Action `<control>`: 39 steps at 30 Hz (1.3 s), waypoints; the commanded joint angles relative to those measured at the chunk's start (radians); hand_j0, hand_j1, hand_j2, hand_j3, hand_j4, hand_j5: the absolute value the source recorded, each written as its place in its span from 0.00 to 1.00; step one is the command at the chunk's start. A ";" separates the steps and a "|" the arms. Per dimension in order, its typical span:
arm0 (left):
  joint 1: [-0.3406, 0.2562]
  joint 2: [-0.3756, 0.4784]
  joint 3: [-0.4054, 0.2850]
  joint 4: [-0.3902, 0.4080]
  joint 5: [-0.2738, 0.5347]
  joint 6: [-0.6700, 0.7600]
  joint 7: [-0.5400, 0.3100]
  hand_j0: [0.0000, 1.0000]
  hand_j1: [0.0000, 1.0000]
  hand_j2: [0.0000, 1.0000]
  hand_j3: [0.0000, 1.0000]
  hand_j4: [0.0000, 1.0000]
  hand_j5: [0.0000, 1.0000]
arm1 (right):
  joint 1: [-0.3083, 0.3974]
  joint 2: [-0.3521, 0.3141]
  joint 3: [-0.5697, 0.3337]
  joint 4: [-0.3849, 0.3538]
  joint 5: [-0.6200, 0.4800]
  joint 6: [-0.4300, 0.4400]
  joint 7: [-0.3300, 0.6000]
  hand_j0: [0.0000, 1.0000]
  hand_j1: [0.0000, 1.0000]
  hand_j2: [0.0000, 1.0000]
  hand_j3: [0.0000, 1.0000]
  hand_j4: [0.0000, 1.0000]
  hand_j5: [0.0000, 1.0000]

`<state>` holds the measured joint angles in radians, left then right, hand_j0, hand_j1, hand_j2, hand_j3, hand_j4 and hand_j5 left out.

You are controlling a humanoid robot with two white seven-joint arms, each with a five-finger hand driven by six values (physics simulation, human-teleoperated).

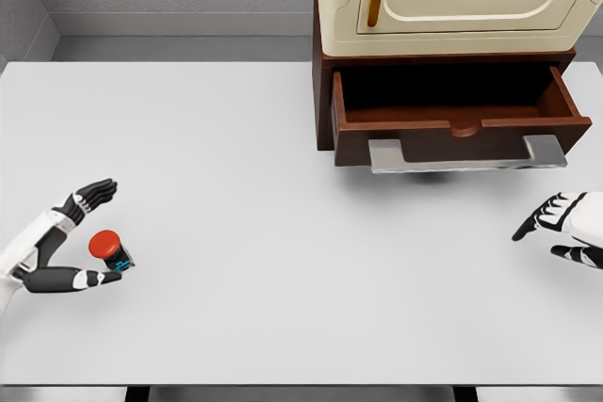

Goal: Put the switch into the drawer with left arm, and close the drawer with right arm

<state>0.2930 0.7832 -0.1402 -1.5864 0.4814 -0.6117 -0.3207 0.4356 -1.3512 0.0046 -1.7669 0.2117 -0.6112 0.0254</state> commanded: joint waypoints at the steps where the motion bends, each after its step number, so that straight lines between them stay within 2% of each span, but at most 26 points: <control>1: 0.000 -0.005 -0.016 0.011 0.000 0.001 0.000 1.00 1.00 1.00 1.00 1.00 1.00 | 0.000 -0.002 -0.001 0.000 -0.008 0.000 -0.001 0.65 0.65 0.65 0.65 0.65 0.65; 4: 0.000 -0.008 -0.018 0.022 -0.007 0.001 0.005 1.00 1.00 1.00 1.00 1.00 1.00 | 0.000 -0.002 -0.001 0.000 -0.008 0.000 -0.001 0.65 0.65 0.65 0.65 0.65 0.65; 6: -0.032 -0.027 -0.016 0.054 -0.050 0.001 0.006 1.00 1.00 1.00 1.00 1.00 1.00 | 0.000 -0.002 -0.001 0.000 -0.008 0.000 -0.001 0.65 0.65 0.65 0.65 0.65 0.65; 19: -0.023 -0.016 -0.016 0.106 -0.066 0.001 0.006 1.00 1.00 1.00 1.00 1.00 1.00 | 0.000 -0.002 -0.001 0.000 -0.008 0.000 -0.001 0.65 0.65 0.65 0.65 0.65 0.65; 24: -0.018 -0.015 -0.016 0.100 -0.078 0.001 0.008 1.00 1.00 1.00 1.00 1.00 1.00 | 0.000 -0.002 -0.001 0.000 -0.008 0.000 -0.001 0.65 0.65 0.65 0.65 0.65 0.65; 28: -0.006 0.034 -0.019 0.092 -0.078 0.001 0.008 0.92 0.92 0.92 0.92 0.92 0.92 | 0.000 -0.002 -0.001 0.000 -0.008 0.000 -0.001 0.65 0.65 0.65 0.65 0.65 0.65; 30: -0.002 0.044 -0.018 0.080 -0.078 0.001 0.009 0.85 0.85 0.85 0.85 0.85 0.85 | 0.000 -0.002 0.000 0.000 -0.008 0.000 0.001 0.65 0.65 0.65 0.65 0.65 0.65; 32: 0.000 0.057 -0.018 0.075 -0.078 0.001 0.009 0.83 0.83 0.83 0.83 0.83 0.83 | 0.000 0.000 -0.001 0.000 -0.008 0.000 -0.001 0.65 0.65 0.65 0.65 0.65 0.65; 39: 0.000 0.057 -0.018 0.023 -0.076 0.001 0.009 0.82 0.82 0.82 0.82 0.82 0.82 | 0.000 -0.002 -0.001 0.000 -0.008 0.000 -0.001 0.65 0.65 0.65 0.65 0.65 0.65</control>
<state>0.2930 0.8378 -0.1582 -1.5489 0.3995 -0.6118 -0.3117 0.4341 -1.3507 0.0045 -1.7669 0.2103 -0.6112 0.0249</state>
